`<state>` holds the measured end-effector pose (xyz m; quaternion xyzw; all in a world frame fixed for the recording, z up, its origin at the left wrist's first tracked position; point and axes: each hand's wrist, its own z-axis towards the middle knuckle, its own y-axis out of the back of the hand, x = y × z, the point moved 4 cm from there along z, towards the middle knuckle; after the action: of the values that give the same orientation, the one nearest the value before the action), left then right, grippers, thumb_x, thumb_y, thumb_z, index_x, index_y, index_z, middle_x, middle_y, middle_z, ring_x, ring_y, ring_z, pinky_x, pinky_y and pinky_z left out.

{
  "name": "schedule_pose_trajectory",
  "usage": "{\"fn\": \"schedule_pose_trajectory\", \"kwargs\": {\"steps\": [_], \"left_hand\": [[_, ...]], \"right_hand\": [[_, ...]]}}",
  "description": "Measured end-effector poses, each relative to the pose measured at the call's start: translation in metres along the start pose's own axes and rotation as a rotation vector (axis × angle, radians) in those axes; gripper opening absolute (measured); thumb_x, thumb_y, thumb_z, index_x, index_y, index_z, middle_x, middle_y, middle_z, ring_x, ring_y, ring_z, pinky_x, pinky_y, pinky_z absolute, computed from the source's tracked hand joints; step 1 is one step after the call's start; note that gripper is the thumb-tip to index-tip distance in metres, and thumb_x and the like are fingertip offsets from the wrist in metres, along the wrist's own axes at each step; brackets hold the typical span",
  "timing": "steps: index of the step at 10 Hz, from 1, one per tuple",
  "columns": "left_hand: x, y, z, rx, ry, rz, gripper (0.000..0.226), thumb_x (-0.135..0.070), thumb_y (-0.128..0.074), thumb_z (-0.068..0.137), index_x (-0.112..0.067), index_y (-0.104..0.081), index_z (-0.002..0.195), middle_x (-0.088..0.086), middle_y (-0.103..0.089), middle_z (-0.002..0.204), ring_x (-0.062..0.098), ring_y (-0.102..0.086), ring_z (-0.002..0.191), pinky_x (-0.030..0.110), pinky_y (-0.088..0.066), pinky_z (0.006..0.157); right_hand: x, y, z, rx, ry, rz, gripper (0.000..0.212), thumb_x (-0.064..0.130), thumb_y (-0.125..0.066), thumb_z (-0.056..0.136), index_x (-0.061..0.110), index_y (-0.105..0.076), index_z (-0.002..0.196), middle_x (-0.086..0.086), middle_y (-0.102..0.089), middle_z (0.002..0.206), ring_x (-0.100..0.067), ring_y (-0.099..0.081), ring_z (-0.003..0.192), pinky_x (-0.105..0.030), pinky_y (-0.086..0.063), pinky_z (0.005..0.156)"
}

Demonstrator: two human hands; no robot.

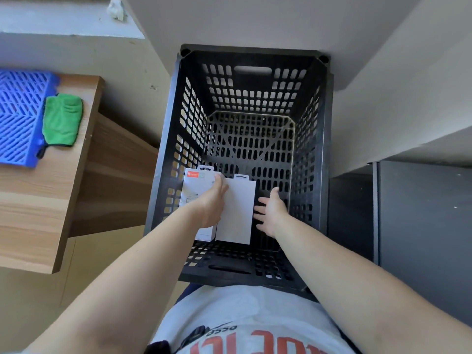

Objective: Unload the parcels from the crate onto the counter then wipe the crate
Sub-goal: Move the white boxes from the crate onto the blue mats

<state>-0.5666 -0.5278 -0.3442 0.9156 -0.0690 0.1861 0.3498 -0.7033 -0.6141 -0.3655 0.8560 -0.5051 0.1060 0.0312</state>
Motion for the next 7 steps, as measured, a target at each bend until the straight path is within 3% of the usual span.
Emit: {"fn": "schedule_pose_trajectory", "kwargs": {"steps": [1, 2, 3, 4, 5, 6, 7], "left_hand": [[-0.009, 0.002, -0.002, 0.047, -0.146, 0.142, 0.045, -0.039, -0.046, 0.1, -0.017, -0.054, 0.139, 0.012, -0.044, 0.15, 0.054, -0.016, 0.142, 0.079, -0.017, 0.095], [-0.008, 0.013, -0.01, 0.005, -0.205, 0.334, 0.05, -0.042, -0.042, 0.102, -0.018, -0.046, 0.146, 0.011, -0.035, 0.156, 0.05, -0.009, 0.146, 0.079, -0.016, 0.098], [-0.002, 0.009, -0.016, 0.302, -0.048, -0.053, 0.053, -0.044, -0.039, 0.102, -0.021, -0.04, 0.149, 0.009, -0.034, 0.157, 0.049, -0.018, 0.143, 0.08, -0.013, 0.097], [-0.014, -0.01, -0.003, 0.49, 0.003, -1.186, 0.084, -0.073, -0.045, 0.089, -0.023, -0.029, 0.155, 0.011, -0.024, 0.161, 0.042, -0.016, 0.147, 0.079, -0.026, 0.093], [-0.008, 0.002, -0.024, 0.623, 0.205, -2.244, 0.097, -0.087, -0.018, 0.083, -0.023, -0.025, 0.156, 0.012, -0.024, 0.161, 0.031, -0.018, 0.15, 0.062, -0.021, 0.113], [-0.02, -0.004, -0.016, 0.651, 0.307, -2.41, 0.084, -0.077, -0.009, 0.092, -0.026, -0.015, 0.158, 0.011, -0.013, 0.164, 0.027, -0.008, 0.152, 0.051, -0.003, 0.121], [-0.022, 0.003, -0.023, 0.58, 0.394, -2.387, 0.086, -0.075, -0.008, 0.093, -0.019, -0.018, 0.158, 0.012, -0.014, 0.164, 0.032, -0.012, 0.151, 0.048, -0.009, 0.12]], "right_hand": [[0.006, 0.004, -0.001, -0.045, 0.034, 0.027, 0.074, 0.065, -0.016, 0.099, 0.015, -0.044, 0.146, -0.013, -0.052, 0.144, -0.034, -0.045, 0.135, -0.053, -0.027, 0.116], [0.005, 0.003, -0.001, -0.016, 0.036, 0.008, 0.074, 0.064, -0.015, 0.1, 0.013, -0.047, 0.143, -0.013, -0.051, 0.144, -0.035, -0.044, 0.135, -0.053, -0.027, 0.115], [0.004, 0.005, -0.002, -0.043, 0.055, -0.016, 0.073, 0.064, -0.017, 0.1, 0.013, -0.048, 0.141, -0.013, -0.052, 0.143, -0.032, -0.046, 0.132, -0.051, -0.028, 0.114], [0.006, 0.009, -0.005, -0.089, 0.089, 0.015, 0.069, 0.061, -0.02, 0.101, 0.012, -0.046, 0.143, -0.012, -0.052, 0.143, -0.026, -0.053, 0.114, -0.042, -0.041, 0.095], [0.006, 0.011, -0.008, -0.097, 0.101, 0.042, 0.068, 0.058, -0.021, 0.103, 0.008, -0.047, 0.142, -0.013, -0.053, 0.142, -0.025, -0.056, 0.106, -0.036, -0.043, 0.075], [0.004, 0.012, -0.009, -0.112, 0.103, -0.003, 0.07, 0.058, -0.018, 0.103, 0.007, -0.055, 0.135, -0.012, -0.057, 0.137, -0.02, -0.056, 0.084, -0.036, -0.042, 0.069], [0.003, 0.015, -0.01, -0.101, 0.056, -0.046, 0.071, 0.06, -0.013, 0.102, 0.014, -0.056, 0.134, -0.013, -0.055, 0.138, -0.031, -0.058, 0.108, -0.041, -0.037, 0.077]]}}
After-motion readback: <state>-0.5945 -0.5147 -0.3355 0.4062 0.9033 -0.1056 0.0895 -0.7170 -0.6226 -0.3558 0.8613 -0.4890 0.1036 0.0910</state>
